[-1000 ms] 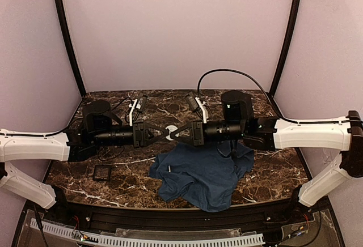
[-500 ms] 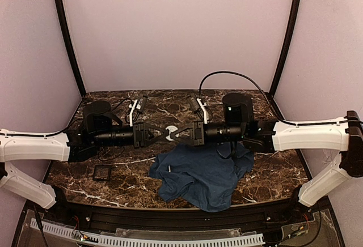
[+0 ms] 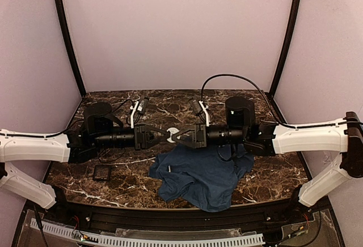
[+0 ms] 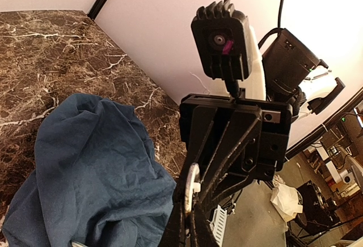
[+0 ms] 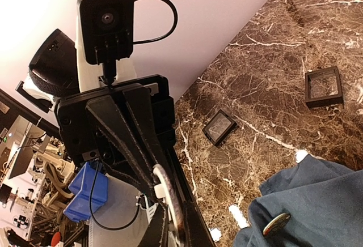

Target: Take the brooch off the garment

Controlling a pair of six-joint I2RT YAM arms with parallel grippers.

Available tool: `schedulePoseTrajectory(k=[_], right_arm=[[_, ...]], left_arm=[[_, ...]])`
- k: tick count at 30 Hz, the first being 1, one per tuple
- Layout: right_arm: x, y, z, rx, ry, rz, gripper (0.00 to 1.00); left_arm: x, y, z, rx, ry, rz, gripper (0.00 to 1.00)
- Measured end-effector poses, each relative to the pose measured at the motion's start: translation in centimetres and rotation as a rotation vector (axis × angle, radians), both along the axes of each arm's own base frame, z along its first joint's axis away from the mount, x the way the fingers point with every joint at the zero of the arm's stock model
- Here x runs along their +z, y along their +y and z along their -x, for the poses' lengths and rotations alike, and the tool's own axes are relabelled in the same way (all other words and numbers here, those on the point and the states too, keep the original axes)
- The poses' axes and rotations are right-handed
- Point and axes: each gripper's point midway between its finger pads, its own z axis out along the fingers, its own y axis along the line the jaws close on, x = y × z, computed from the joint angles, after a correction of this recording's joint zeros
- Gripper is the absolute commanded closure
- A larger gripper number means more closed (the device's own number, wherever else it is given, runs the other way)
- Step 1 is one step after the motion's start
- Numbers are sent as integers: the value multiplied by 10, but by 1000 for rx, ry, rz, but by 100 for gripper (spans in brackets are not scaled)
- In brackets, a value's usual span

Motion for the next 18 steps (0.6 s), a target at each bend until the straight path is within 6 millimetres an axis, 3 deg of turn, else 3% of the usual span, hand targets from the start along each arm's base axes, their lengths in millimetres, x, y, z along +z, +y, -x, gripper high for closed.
schedulePoseTrajectory(k=[7,12,18], right_arm=[[-4,-7,-4,-13,-19,7,81],[-9,-24,-25,-87,-36,26,64],[-7,-28,-26,-84,-69,28,45]], left_arm=[[-2,0,0,9,8,-7,99],[-6,1,-1,9,25,-20,99],[-7,0,2,-5,31,-22,99]])
